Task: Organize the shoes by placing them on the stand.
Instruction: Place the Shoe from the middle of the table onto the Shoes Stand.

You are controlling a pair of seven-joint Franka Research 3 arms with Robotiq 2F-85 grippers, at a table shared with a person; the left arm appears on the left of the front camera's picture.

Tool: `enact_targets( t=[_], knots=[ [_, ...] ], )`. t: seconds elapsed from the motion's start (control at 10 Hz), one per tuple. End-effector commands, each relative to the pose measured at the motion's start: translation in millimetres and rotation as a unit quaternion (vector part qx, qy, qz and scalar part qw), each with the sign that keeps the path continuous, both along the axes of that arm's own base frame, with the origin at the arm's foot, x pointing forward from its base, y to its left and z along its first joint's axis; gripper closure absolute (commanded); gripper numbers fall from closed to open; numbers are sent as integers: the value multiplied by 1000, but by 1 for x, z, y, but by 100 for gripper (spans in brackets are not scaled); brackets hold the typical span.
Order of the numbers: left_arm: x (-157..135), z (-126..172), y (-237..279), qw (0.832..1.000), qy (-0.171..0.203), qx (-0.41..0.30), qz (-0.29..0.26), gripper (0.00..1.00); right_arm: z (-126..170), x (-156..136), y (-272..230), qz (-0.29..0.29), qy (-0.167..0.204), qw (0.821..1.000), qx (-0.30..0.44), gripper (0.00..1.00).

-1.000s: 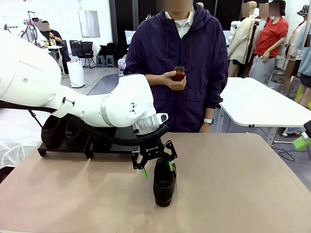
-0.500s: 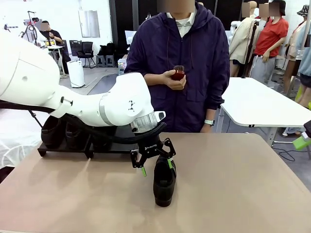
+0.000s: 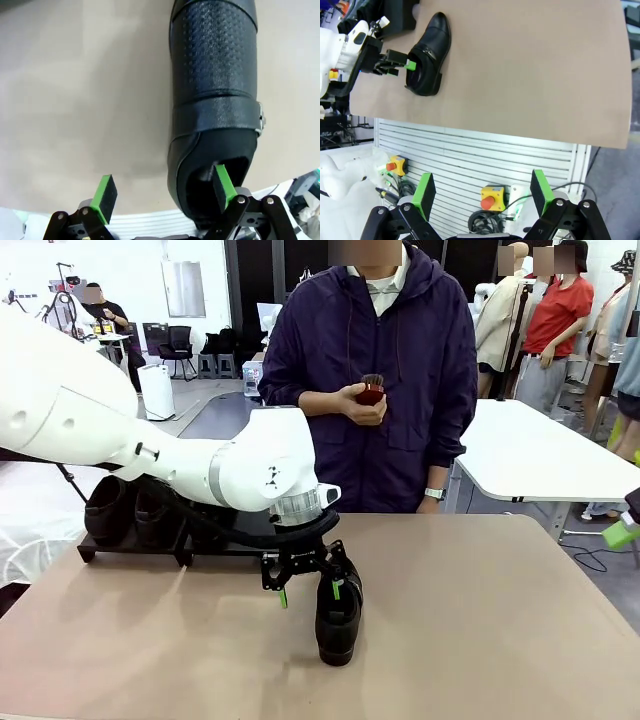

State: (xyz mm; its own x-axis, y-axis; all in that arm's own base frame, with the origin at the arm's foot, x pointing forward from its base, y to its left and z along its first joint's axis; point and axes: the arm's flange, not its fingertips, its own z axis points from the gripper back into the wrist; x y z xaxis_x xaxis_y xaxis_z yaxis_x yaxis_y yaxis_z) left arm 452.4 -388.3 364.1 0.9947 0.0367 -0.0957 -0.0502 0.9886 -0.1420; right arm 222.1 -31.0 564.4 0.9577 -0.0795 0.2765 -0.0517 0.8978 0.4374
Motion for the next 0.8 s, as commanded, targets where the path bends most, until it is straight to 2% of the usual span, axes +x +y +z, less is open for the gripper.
enact_targets(
  t=[0.0, 0.2, 0.3, 0.4, 0.7],
  knots=[
    [9, -8, -11, 999, -33, 22, 7, 0, 3, 0, -2, 9, -3, 1000, 5, 0],
    [10, -12, -14, 999, -44, 11, -4, 0, 3, 0, -2, 9, -3, 1000, 5, 0],
    [11, -12, -16, 998, -59, 18, -8, 59, 3, 0, -2, 9, -3, 1000, 5, 0],
    [10, -11, -18, 998, -63, 19, -15, 100, 3, 0, -2, 9, -3, 1000, 5, 0],
    [12, -12, -21, 997, -65, 30, -17, 100, 3, 0, -2, 9, -3, 1000, 5, 0]
  ],
)
